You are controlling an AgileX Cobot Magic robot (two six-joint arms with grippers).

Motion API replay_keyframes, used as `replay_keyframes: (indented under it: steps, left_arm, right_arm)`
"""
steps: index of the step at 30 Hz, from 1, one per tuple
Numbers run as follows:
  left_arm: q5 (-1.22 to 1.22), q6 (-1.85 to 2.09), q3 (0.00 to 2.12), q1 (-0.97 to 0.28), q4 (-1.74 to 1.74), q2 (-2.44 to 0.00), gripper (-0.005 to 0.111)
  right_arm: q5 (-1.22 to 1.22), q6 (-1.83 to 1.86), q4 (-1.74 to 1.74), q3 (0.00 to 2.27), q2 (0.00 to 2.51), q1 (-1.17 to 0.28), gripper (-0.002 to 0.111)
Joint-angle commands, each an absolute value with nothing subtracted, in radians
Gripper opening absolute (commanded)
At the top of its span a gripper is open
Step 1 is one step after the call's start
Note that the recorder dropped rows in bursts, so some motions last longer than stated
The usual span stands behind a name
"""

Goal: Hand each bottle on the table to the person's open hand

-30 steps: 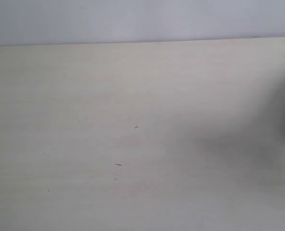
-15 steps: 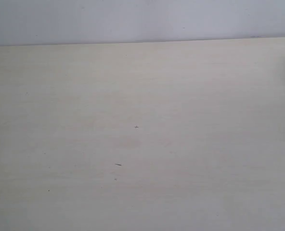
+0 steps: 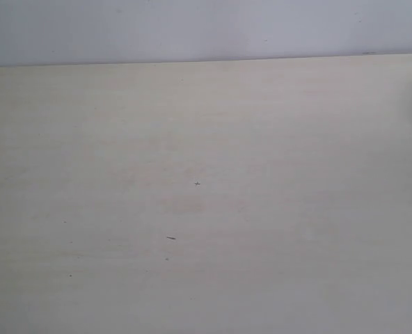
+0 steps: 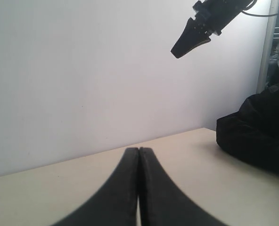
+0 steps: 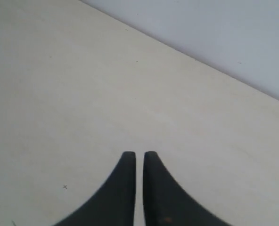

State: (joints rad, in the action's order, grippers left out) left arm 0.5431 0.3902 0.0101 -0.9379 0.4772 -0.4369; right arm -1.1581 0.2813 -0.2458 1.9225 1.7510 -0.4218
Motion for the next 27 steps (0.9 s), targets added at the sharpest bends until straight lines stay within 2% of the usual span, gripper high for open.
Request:
replay_keyframes:
  steps: [1,7,13,16,19,23,27]
  left_arm:
    - [0.552,0.389,0.007,-0.936,0.482,-0.43,0.0]
    - [0.552,0.389,0.007,-0.936,0.482,-0.43,0.0]
    - [0.552,0.389,0.007,-0.936,0.482,-0.43,0.0]
    - [0.552,0.389,0.007,-0.936,0.482,-0.43,0.0]
    - [0.552,0.389,0.007,-0.936,0.482,-0.43,0.0]
    - [0.552,0.389,0.007,-0.936,0.482,-0.43,0.0]
    - [0.552,0.389,0.007,-0.936,0.482,-0.43,0.0]
  right_arm:
    - [-1.171,0.32,-0.329,1.932,1.741,-0.419,0.0]
    - [-1.139,0.391,-0.438,1.885,1.695,-0.419,0.0]
    - [-0.931,0.52,-0.567,1.666,1.568,-0.419,0.0]
    - [-0.733,0.7,-0.718,1.446,1.442,-0.419,0.0]
    - [-0.487,1.086,-1.073,1.122,1.256,-0.419,0.0]
    - [-0.389,1.486,-1.436,0.778,1.004,-0.419,0.0]
    - [-0.387,1.506,-1.493,0.554,0.747,-0.419,0.0]
